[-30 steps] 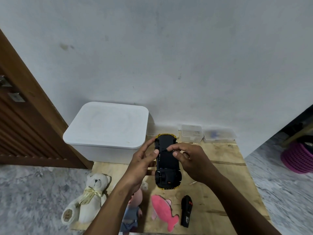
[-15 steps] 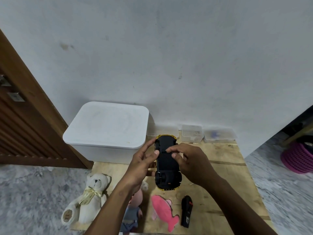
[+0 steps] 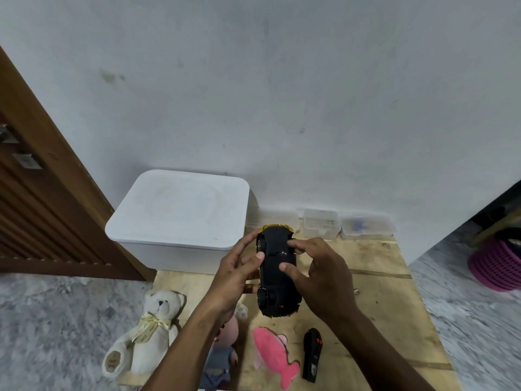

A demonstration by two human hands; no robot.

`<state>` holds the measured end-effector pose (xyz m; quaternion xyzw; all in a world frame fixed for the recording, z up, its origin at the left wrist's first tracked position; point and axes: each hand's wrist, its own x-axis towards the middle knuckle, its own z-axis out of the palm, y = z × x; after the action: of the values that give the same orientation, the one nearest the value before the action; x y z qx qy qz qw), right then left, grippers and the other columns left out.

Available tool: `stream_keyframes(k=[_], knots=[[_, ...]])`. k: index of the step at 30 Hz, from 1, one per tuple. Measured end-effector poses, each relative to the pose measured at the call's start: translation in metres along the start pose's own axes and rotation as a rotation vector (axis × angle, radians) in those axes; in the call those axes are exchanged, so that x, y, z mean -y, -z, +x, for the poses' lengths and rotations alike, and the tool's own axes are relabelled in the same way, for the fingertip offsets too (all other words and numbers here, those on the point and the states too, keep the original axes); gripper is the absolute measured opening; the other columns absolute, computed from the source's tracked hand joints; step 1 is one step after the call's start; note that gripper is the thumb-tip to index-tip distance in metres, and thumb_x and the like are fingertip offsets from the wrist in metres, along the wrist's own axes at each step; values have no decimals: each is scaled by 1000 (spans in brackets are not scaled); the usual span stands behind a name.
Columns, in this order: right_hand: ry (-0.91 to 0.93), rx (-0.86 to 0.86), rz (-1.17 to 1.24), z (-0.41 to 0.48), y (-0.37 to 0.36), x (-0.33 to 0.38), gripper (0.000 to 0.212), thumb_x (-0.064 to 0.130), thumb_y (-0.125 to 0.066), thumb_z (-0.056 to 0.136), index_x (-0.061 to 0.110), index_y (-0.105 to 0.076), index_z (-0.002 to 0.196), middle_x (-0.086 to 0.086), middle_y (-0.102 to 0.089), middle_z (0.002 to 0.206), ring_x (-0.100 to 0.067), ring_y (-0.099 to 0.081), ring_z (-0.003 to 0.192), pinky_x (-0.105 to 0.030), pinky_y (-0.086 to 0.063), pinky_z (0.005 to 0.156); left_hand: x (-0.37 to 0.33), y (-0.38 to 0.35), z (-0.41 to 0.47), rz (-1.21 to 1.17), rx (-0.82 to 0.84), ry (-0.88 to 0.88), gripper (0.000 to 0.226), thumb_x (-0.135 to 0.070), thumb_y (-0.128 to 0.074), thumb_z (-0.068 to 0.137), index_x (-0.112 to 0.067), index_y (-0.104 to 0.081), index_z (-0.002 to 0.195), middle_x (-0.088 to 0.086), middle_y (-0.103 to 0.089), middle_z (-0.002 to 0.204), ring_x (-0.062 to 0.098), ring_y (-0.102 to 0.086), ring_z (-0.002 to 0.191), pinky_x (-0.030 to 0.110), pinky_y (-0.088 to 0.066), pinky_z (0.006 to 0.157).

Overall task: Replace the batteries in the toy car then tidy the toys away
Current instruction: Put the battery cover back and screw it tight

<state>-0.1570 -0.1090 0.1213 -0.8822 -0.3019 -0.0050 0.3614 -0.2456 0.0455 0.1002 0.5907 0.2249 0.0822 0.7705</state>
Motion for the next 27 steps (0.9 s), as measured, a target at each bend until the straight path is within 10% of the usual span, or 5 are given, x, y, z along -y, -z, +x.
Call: stream_keyframes(k=[16, 27], knots=[[-170, 13, 368, 11, -11, -13, 11, 16, -76, 86, 27, -75, 83, 8, -57, 63, -12, -59, 68, -28, -47, 65, -2, 3, 5, -2, 29, -6, 45, -16, -58, 99, -38, -54, 139, 4, -76, 116, 16, -74, 95, 30, -56, 63], [-60, -144, 121, 5, -21, -5, 20, 28, -77, 82, 32, -62, 95, 16, -58, 88, 1, -52, 64, -25, -46, 57, -1, 5, 8, -2, 24, -14, 43, -15, -56, 100, -40, -54, 136, 3, -76, 115, 15, -75, 89, 29, -57, 61]])
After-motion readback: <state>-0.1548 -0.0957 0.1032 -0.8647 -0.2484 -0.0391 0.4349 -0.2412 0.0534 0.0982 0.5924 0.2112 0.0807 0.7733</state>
